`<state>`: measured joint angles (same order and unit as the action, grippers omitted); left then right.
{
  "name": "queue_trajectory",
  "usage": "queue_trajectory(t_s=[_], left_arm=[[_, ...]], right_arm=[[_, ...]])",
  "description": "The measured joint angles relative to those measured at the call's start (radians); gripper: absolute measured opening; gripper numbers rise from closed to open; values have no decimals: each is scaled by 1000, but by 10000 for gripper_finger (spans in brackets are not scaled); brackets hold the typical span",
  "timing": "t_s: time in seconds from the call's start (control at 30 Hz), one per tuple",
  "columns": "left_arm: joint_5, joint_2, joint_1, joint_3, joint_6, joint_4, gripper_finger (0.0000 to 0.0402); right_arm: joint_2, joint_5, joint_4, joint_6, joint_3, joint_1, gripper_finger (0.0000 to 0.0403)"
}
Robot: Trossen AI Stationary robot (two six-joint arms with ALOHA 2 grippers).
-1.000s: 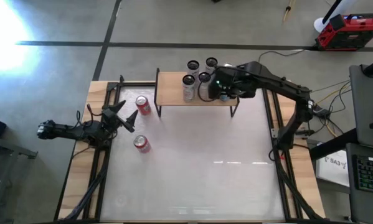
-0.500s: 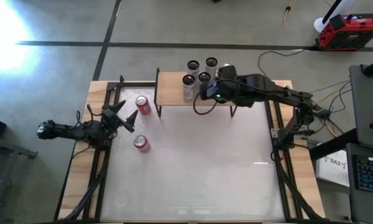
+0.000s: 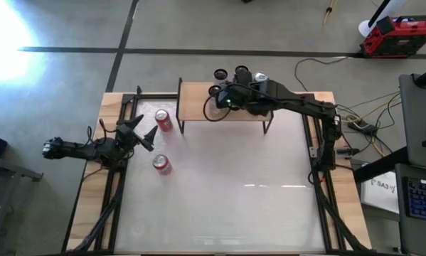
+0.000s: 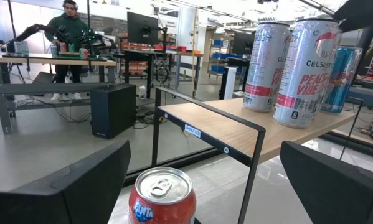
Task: Place canned beverage on shelf
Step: Adjust the white yellow soda can
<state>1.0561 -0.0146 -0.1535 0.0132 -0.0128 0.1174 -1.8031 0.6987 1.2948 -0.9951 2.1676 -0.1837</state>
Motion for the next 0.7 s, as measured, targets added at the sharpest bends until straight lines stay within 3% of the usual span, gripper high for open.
queue_trajectory(t_s=[0.7], left_arm=[[0, 0, 0, 0, 0, 0, 398]], right_arm=[[-45, 0, 0, -26, 6, -46, 400]])
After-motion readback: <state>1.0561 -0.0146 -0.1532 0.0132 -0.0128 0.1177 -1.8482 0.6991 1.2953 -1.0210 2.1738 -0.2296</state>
